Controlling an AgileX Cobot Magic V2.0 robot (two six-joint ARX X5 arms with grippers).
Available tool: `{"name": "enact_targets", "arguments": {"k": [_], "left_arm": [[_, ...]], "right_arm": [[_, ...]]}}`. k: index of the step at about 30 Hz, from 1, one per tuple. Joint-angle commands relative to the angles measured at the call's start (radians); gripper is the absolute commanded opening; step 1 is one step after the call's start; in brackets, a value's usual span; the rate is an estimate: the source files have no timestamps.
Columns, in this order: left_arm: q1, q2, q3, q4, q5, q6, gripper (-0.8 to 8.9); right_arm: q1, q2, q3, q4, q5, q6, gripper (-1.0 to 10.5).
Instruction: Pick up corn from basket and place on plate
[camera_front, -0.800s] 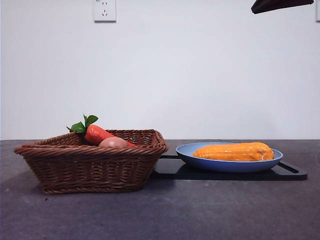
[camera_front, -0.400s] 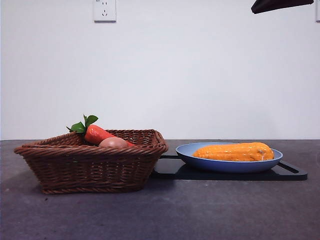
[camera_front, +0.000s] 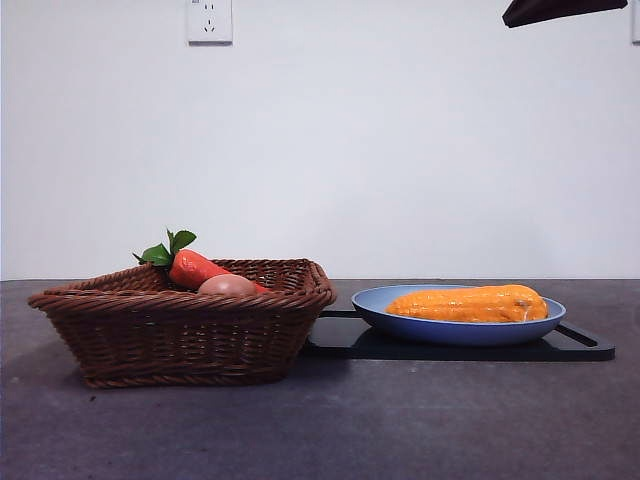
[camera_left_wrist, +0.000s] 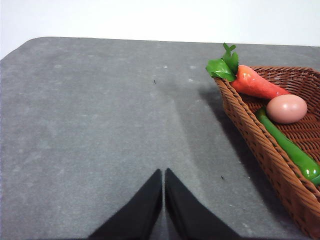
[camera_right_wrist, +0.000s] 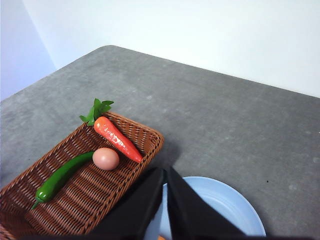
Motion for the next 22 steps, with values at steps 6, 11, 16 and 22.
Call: {"name": "enact_targets", "arguments": {"k": [6, 11, 16, 22], "left_arm": [[0.003, -0.002, -0.014, -0.047, 0.001, -0.009, 0.08], [0.003, -0.002, -0.014, -0.047, 0.001, -0.009, 0.08], [0.003, -0.002, -0.014, -0.046, 0.001, -0.009, 0.08], [0.003, -0.002, -0.014, -0.046, 0.001, -0.009, 0.08]], "right_arm": [[-0.006, 0.002, 0.009, 0.01, 0.015, -0.018, 0.0], [-0.03, -0.058, 0.002, 0.01, 0.158, -0.051, 0.0], [-0.047, -0.174, -0.092, 0.056, 0.184, -0.072, 0.0], [-0.14, -0.417, -0.382, 0.249, 0.184, -0.027, 0.0]]}}
